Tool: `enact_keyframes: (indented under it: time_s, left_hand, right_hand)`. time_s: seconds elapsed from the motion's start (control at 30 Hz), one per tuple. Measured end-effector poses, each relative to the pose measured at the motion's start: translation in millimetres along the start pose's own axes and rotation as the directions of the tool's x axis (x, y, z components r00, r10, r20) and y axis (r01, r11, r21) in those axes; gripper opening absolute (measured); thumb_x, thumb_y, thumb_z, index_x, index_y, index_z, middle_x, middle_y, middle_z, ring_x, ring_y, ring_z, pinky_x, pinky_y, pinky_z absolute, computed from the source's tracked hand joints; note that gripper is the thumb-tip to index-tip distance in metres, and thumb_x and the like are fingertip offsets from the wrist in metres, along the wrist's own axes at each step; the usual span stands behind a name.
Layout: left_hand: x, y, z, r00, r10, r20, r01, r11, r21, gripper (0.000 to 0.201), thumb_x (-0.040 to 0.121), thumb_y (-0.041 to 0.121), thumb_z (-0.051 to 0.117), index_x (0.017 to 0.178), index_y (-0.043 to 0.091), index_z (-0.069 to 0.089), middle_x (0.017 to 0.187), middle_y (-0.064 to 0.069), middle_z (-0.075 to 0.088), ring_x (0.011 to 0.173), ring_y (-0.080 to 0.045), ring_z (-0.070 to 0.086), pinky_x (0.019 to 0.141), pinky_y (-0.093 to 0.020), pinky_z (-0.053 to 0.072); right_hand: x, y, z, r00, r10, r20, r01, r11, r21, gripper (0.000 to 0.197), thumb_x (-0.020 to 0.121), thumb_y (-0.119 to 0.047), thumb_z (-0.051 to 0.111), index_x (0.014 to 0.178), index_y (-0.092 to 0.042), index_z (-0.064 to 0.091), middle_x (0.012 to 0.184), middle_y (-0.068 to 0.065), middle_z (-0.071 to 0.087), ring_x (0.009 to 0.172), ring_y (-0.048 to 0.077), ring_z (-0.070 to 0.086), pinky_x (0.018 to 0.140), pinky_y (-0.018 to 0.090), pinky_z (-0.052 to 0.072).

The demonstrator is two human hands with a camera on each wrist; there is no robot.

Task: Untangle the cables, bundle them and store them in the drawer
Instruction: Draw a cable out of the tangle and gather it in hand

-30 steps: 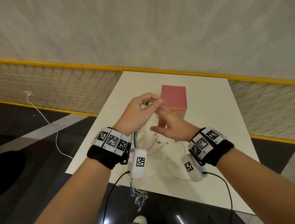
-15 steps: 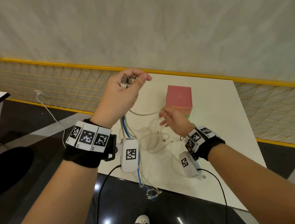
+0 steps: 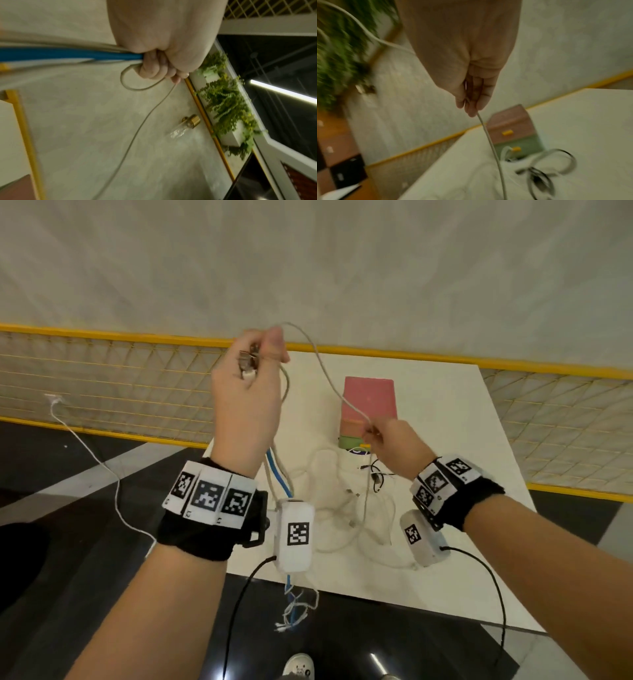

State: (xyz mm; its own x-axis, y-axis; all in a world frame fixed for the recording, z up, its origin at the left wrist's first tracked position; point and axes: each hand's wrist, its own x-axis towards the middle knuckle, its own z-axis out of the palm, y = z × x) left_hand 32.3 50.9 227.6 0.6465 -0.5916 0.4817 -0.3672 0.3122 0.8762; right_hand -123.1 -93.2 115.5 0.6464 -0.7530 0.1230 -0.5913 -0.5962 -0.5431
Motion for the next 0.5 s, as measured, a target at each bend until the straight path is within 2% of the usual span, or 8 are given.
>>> enact_keyframes:
  time_s: [0.03, 0.1, 0.13, 0.2, 0.27, 0.3, 0.4, 0.5]
  left_hand:
    - [6, -1, -6, 0.999, 0.005, -0.045, -0.006, 0.999, -0.034, 0.031, 0.096, 0.038, 0.053, 0.065, 0.032, 0.057, 0.055, 0.012, 0.043, 0.051, -0.01, 0.035, 0.052, -0.029, 0.026]
    - [16, -4, -17, 0.998, 0.015, -0.059, -0.018, 0.999, -0.041, 0.032, 0.095, 0.04, 0.053, 0.064, 0.033, 0.057, 0.051, 0.014, 0.043, 0.051, -0.009, 0.035, 0.053, -0.029, 0.026]
    - [18, -7, -21, 0.999, 0.016, -0.05, -0.017, 1.0, -0.022, 0.032, 0.095, 0.04, 0.053, 0.065, 0.032, 0.056, 0.049, 0.015, 0.044, 0.051, -0.007, 0.036, 0.053, -0.028, 0.027]
    - [15, -13, -25, 0.999, 0.016, -0.03, -0.015, 0.999, 0.049, 0.03, 0.096, 0.04, 0.052, 0.067, 0.031, 0.057, 0.049, 0.015, 0.046, 0.051, -0.005, 0.038, 0.054, -0.025, 0.029]
    - [9, -18, -27, 1.0, 0.008, -0.028, -0.004, 0.992, 0.128, 0.03, 0.097, 0.038, 0.052, 0.068, 0.029, 0.057, 0.053, 0.012, 0.043, 0.052, -0.005, 0.037, 0.055, -0.022, 0.03]
    - [6, -21, -27, 0.999, -0.002, -0.034, 0.008, 0.988, 0.153, 0.031, 0.098, 0.037, 0.052, 0.069, 0.028, 0.056, 0.054, 0.011, 0.041, 0.052, -0.005, 0.035, 0.054, -0.021, 0.03]
    - [-4, -23, -28, 0.999, -0.048, -0.026, 0.051, 0.989, 0.139, 0.031, 0.097, 0.04, 0.052, 0.069, 0.028, 0.056, 0.049, 0.014, 0.043, 0.051, -0.008, 0.034, 0.054, -0.025, 0.028]
    - [-10, -20, -27, 0.997, -0.067, -0.024, 0.07, 0.988, 0.139, 0.031, 0.097, 0.041, 0.051, 0.069, 0.028, 0.056, 0.046, 0.015, 0.043, 0.049, -0.009, 0.033, 0.051, -0.024, 0.028]
  right_hand:
    - [-5, 11, 6, 0.997, 0.045, 0.068, -0.044, 0.999, -0.02, 0.022, 0.096, -0.009, 0.04, 0.095, 0.002, 0.06, 0.094, 0.019, 0.067, 0.082, 0.035, 0.064, 0.075, 0.04, 0.051]
    - [-15, 20, 9, 0.992, 0.07, 0.104, -0.073, 0.997, 0.017, 0.022, 0.096, -0.006, 0.039, 0.099, -0.003, 0.06, 0.099, 0.015, 0.068, 0.083, 0.032, 0.064, 0.079, 0.04, 0.052]
    - [-18, 17, 4, 0.995, 0.062, 0.079, -0.068, 0.995, 0.072, 0.02, 0.096, -0.005, 0.038, 0.099, -0.005, 0.059, 0.097, 0.013, 0.067, 0.081, 0.029, 0.065, 0.079, 0.036, 0.054]
    - [-22, -3, -17, 0.999, 0.027, -0.022, -0.022, 0.972, 0.232, 0.018, 0.098, -0.008, 0.039, 0.096, -0.01, 0.056, 0.092, 0.014, 0.067, 0.073, 0.017, 0.066, 0.069, 0.016, 0.052]
    - [-23, -33, -48, 0.988, -0.069, -0.14, 0.116, 0.926, 0.358, 0.018, 0.1, -0.009, 0.038, 0.095, -0.013, 0.055, 0.086, 0.012, 0.067, 0.064, 0.003, 0.064, 0.064, 0.009, 0.049]
    - [-23, -49, -65, 0.974, -0.128, -0.187, 0.196, 0.89, 0.412, 0.018, 0.1, -0.01, 0.037, 0.096, -0.013, 0.055, 0.082, 0.011, 0.067, 0.063, 0.002, 0.064, 0.064, 0.013, 0.05]
    - [-31, -93, -111, 0.922, -0.279, -0.268, 0.38, 0.784, 0.491, 0.019, 0.101, -0.013, 0.034, 0.098, -0.015, 0.053, 0.08, 0.017, 0.067, 0.065, 0.019, 0.069, 0.063, 0.029, 0.055]
    - [-49, -127, -141, 0.875, -0.383, -0.296, 0.484, 0.726, 0.488, 0.018, 0.102, -0.011, 0.034, 0.104, -0.007, 0.051, 0.08, 0.019, 0.068, 0.063, 0.024, 0.071, 0.058, 0.032, 0.056]
